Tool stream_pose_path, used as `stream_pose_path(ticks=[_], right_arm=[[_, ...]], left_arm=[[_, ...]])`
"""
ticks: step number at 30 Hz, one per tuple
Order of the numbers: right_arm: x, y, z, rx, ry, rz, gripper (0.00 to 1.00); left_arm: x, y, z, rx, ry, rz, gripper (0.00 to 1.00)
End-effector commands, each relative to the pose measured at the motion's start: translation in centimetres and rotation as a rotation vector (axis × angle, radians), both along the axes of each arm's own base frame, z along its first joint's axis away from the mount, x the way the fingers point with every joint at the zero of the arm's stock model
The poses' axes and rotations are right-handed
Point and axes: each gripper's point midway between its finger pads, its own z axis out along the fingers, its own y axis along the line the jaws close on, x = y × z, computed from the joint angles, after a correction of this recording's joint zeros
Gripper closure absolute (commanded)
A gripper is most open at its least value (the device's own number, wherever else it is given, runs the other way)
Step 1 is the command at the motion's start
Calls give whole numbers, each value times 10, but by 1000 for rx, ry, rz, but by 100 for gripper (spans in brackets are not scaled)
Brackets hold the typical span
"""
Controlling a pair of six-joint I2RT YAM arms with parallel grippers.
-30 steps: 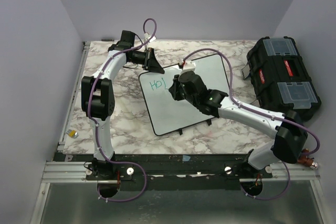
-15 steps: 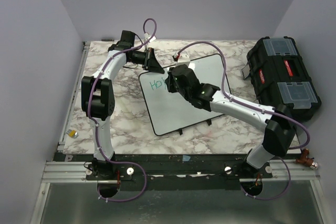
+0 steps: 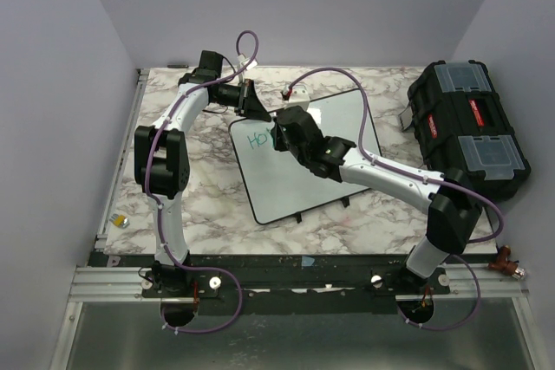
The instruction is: Write a sentence on the whiteboard
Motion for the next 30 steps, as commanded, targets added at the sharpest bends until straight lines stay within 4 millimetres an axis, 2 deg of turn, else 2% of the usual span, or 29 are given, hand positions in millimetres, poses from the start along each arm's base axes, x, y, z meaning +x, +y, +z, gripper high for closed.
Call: stream_pose_path(ticks=[1,6,18,30], right_arm=[[12,-11,-4,-53,-22,-71,99],[11,-21,-8,-84,-20,-102,99],[-1,-30,-20,-93,23,-95,99],[-13,-24,-24,-58,64,-35,99]], left_arm=[[10,0,15,31,-167,14,100],[10,0,15,32,-169,15,100],[10,1,13,35,-166,16,100],[10,1,14,36,-168,17,100]])
